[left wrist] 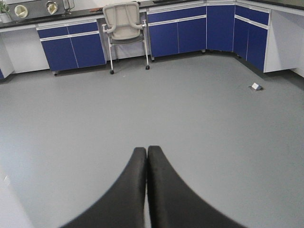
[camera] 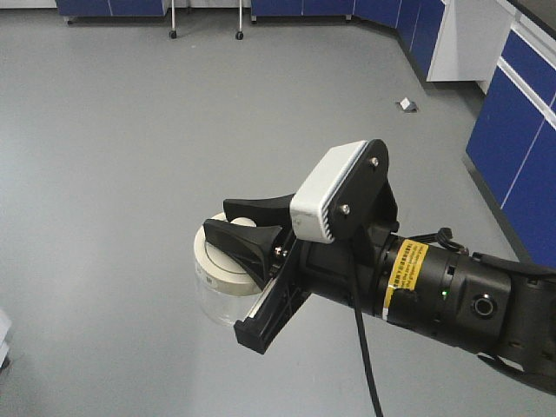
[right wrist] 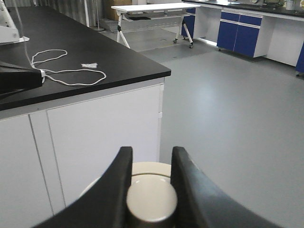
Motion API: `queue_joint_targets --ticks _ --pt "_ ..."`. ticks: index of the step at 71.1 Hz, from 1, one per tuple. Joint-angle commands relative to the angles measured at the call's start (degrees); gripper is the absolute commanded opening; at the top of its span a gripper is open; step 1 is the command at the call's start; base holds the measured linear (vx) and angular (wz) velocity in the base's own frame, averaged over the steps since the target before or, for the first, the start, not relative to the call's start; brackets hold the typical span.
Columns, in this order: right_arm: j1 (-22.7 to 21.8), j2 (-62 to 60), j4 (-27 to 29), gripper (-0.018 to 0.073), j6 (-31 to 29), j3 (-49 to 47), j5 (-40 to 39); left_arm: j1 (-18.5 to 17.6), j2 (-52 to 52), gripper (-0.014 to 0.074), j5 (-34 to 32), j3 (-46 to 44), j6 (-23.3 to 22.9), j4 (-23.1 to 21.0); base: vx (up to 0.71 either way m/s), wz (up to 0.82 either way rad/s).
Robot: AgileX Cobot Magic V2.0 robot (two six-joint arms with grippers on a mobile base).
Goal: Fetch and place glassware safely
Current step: 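Carry the jar in the right gripper while driving across the lab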
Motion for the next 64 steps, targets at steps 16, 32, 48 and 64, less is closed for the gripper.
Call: queue_joint_targets --ticks 16,32,48,64 --pt "-0.1 -2.0 1.4 -0.0003 -0.4 -1.6 -4.8 -0.1 0.5 -0.0007 -4.0 -1.5 -0.4 -0.3 0.54 -0.02" --pt "-0.1 -2.0 1.4 -0.0003 -0.4 -1.6 -4.8 -0.1 0.5 -0.0007 -4.0 -1.5 -0.4 -0.3 0.55 0.01" --pt "-0.1 -2.0 1.4 -0.0003 -0.4 -1.6 -4.8 -0.1 0.5 -0.0007 -4.0 -1.5 -0.4 -0.3 0.56 0.03" --pt "-0.1 -2.0 1.4 -0.0003 -0.4 -1.6 -4.8 -0.1 0.5 -0.0007 -4.0 -1.5 -0.4 -0.3 0.57 -0.02"
